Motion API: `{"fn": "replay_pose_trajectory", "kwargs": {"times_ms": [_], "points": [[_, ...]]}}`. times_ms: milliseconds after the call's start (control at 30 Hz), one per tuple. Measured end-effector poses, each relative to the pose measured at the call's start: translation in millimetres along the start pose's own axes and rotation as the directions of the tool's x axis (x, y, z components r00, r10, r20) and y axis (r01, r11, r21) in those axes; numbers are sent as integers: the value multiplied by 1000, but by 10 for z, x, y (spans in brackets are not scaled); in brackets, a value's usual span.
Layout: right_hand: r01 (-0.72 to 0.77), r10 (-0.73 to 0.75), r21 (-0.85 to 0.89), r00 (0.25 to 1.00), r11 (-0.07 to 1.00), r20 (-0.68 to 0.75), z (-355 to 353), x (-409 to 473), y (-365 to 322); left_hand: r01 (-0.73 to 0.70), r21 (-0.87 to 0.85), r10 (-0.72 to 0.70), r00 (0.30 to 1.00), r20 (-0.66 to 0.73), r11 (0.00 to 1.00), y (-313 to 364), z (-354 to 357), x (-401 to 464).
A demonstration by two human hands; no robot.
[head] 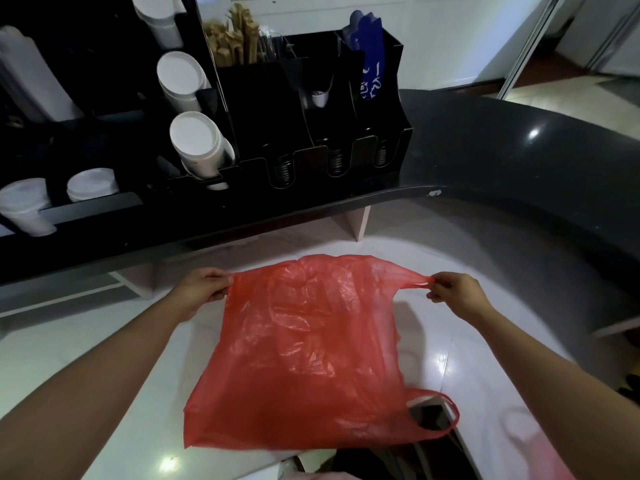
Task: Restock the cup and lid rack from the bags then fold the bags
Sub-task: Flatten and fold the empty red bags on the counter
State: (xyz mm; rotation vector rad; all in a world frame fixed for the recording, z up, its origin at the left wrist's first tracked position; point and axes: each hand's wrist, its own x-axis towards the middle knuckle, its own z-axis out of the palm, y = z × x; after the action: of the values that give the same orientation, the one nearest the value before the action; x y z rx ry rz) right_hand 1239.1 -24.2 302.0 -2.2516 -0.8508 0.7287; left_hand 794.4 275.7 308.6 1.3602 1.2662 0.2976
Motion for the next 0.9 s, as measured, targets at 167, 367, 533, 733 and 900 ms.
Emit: {"fn": "replay_pose_trajectory", "kwargs": {"times_ms": [167, 367, 533, 733, 900], "points": [[-41, 39, -53, 999, 998, -31, -3, 57, 174, 120, -251, -141, 988, -67, 961, -70, -87, -9], [-20, 7, -119, 994, 993, -108, 33, 162, 253, 91, -258, -157, 957, -246, 962, -142, -36, -1], [-43, 43, 2, 988, 999, -145, 87, 252, 193, 71, -326, -147, 965, -216, 943, -102, 87, -5], [-60, 57, -25, 992, 998, -108, 56, 313, 220, 123, -276, -183, 962, -205, 953, -38, 115, -13], [-70, 57, -79, 986, 994, -155, -12, 343, 293, 131, -318, -193, 966, -172, 939, 13, 63, -12]]}}
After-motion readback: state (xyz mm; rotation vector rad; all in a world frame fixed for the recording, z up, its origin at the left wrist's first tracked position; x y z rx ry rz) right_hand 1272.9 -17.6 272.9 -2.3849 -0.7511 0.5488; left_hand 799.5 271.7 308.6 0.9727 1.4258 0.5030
